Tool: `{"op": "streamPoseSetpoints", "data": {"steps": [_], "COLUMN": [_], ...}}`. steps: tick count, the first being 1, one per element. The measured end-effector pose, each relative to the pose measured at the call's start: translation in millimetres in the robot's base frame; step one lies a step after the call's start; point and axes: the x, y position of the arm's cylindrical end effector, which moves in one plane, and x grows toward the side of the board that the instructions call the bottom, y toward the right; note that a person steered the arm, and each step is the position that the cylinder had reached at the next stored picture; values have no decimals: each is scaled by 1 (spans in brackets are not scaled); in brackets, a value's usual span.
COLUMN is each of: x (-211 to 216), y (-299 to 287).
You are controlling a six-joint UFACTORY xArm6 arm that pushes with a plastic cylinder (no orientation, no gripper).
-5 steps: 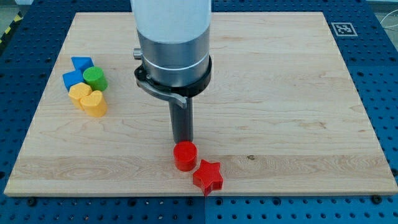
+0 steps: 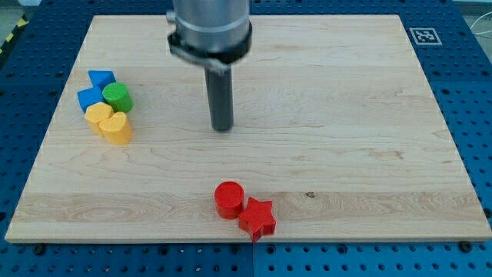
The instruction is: Move green star towards the center
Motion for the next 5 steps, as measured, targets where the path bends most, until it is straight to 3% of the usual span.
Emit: {"op": "streamPoseSetpoints", "data": {"steps": [2,3,4,5], "x": [-135,-212,-240,-238], "y": [-71,-74,-48,4]}}
